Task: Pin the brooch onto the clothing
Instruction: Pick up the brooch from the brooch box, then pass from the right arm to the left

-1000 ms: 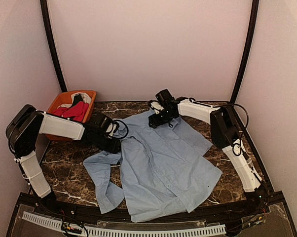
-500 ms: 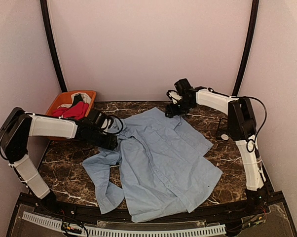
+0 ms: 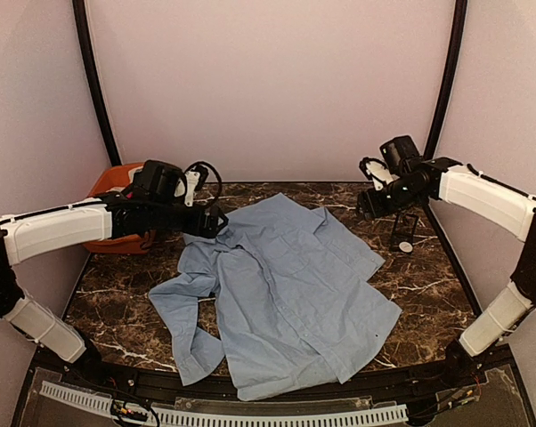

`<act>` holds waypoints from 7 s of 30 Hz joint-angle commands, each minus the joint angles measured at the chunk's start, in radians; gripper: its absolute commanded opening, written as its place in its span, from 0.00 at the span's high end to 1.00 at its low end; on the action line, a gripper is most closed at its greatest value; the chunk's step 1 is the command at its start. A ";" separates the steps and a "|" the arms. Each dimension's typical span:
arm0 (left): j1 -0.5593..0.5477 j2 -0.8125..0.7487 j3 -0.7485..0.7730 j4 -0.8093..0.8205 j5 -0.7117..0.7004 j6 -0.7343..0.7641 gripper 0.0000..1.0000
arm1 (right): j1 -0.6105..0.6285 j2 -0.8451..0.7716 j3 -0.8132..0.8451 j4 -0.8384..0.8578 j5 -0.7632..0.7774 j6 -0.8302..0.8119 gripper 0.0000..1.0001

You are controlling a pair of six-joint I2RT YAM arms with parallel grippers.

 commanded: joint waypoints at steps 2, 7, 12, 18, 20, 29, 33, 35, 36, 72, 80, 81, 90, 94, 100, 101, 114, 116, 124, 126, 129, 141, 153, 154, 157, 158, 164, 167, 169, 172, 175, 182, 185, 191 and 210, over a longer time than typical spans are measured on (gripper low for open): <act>-0.049 -0.031 -0.007 -0.054 0.091 0.026 0.01 | -0.125 -0.047 -0.116 -0.069 0.063 -0.052 0.40; -0.069 -0.046 -0.004 -0.097 0.122 0.033 0.01 | -0.206 -0.010 -0.096 -0.120 0.147 -0.082 0.37; -0.076 -0.098 -0.017 -0.115 0.120 0.038 0.01 | -0.282 0.121 -0.100 -0.167 0.077 0.002 0.30; -0.076 -0.133 -0.049 -0.111 0.095 0.052 0.01 | -0.348 0.164 -0.143 -0.084 -0.002 0.064 0.26; -0.076 -0.140 -0.062 -0.104 0.096 0.048 0.01 | -0.372 0.169 -0.143 -0.068 -0.018 0.067 0.23; -0.076 -0.147 -0.089 -0.085 0.102 0.024 0.01 | -0.415 0.285 -0.083 -0.052 -0.044 0.043 0.22; -0.076 -0.158 -0.101 -0.084 0.103 0.013 0.01 | -0.422 0.322 -0.060 -0.037 -0.043 0.043 0.22; -0.076 -0.164 -0.110 -0.081 0.101 0.009 0.01 | -0.423 0.340 -0.046 -0.037 -0.044 0.042 0.23; -0.076 -0.166 -0.116 -0.080 0.101 0.007 0.01 | -0.425 0.349 -0.039 -0.037 -0.041 0.040 0.23; -0.076 -0.172 -0.125 -0.065 0.112 -0.021 0.00 | -0.492 0.403 -0.049 -0.028 -0.103 0.036 0.39; -0.076 -0.172 -0.126 -0.060 0.119 -0.023 0.00 | -0.500 0.404 -0.072 -0.025 -0.131 0.040 0.50; -0.076 -0.174 -0.127 -0.060 0.119 -0.023 0.00 | -0.502 0.402 -0.074 -0.023 -0.134 0.041 0.52; -0.076 -0.182 -0.130 -0.060 0.122 -0.024 0.00 | -0.513 0.362 -0.085 -0.015 -0.138 0.057 0.59; -0.076 -0.179 -0.130 -0.058 0.126 -0.028 0.00 | -0.513 0.336 -0.073 -0.031 -0.126 0.055 0.59; -0.077 -0.169 -0.132 -0.038 0.146 -0.040 0.00 | -0.513 0.284 -0.060 -0.047 -0.147 0.054 0.61; -0.077 -0.166 -0.133 -0.031 0.155 -0.043 0.00 | -0.511 0.269 -0.055 -0.051 -0.160 0.056 0.61; -0.104 -0.103 -0.400 0.783 0.228 -0.227 0.00 | -0.173 0.120 0.081 -0.043 -0.230 0.204 0.60; -0.108 -0.055 -0.402 0.886 0.233 -0.259 0.00 | -0.096 0.128 0.134 -0.029 -0.228 0.236 0.60; -0.146 0.171 -0.371 1.318 0.278 -0.236 0.00 | 0.178 0.186 0.317 0.027 -0.220 0.340 0.59; -0.159 0.237 -0.357 1.404 0.270 -0.186 0.00 | 0.219 0.189 0.341 0.044 -0.231 0.360 0.59; -0.180 0.337 -0.343 1.551 0.237 -0.103 0.00 | 0.269 0.186 0.361 0.064 -0.248 0.393 0.59; -0.249 0.488 -0.225 1.787 0.143 0.086 0.00 | 0.320 0.107 0.236 0.133 -0.255 0.441 0.59; -0.266 0.482 -0.164 1.794 0.203 0.035 0.10 | 0.346 0.050 0.090 0.239 -0.271 0.479 0.59; -0.266 0.481 -0.163 1.794 0.219 0.028 0.10 | 0.346 0.052 0.086 0.244 -0.272 0.478 0.59; -0.268 0.474 -0.161 1.794 0.232 0.018 0.12 | 0.351 0.058 0.069 0.264 -0.278 0.485 0.59; -0.267 0.473 -0.162 1.794 0.235 0.014 0.12 | 0.354 0.058 0.063 0.273 -0.278 0.489 0.59; -0.267 0.453 -0.162 1.794 0.258 0.000 0.15 | 0.360 0.061 0.036 0.309 -0.272 0.492 0.59; -0.267 0.447 -0.164 1.794 0.257 -0.006 0.16 | 0.360 0.061 0.019 0.332 -0.275 0.491 0.59; -0.267 0.445 -0.163 1.795 0.256 -0.008 0.17 | 0.362 0.062 0.012 0.342 -0.274 0.492 0.59; -0.267 0.446 -0.159 1.795 0.255 -0.012 0.21 | 0.363 0.065 0.005 0.348 -0.278 0.493 0.59; -0.267 0.448 -0.157 1.794 0.254 -0.015 0.24 | 0.367 0.061 -0.009 0.363 -0.282 0.496 0.59; -0.267 0.454 -0.155 1.795 0.249 -0.017 0.39 | 0.374 0.066 -0.012 0.379 -0.291 0.498 0.59; -0.267 0.456 -0.155 1.795 0.246 -0.020 0.45 | 0.375 0.065 -0.013 0.384 -0.292 0.499 0.59; -0.267 0.461 -0.157 1.794 0.238 -0.028 0.57 | 0.377 0.060 -0.015 0.387 -0.289 0.494 0.59; -0.267 0.463 -0.165 1.795 0.208 -0.032 0.98 | 0.381 0.046 -0.035 0.400 -0.287 0.490 0.58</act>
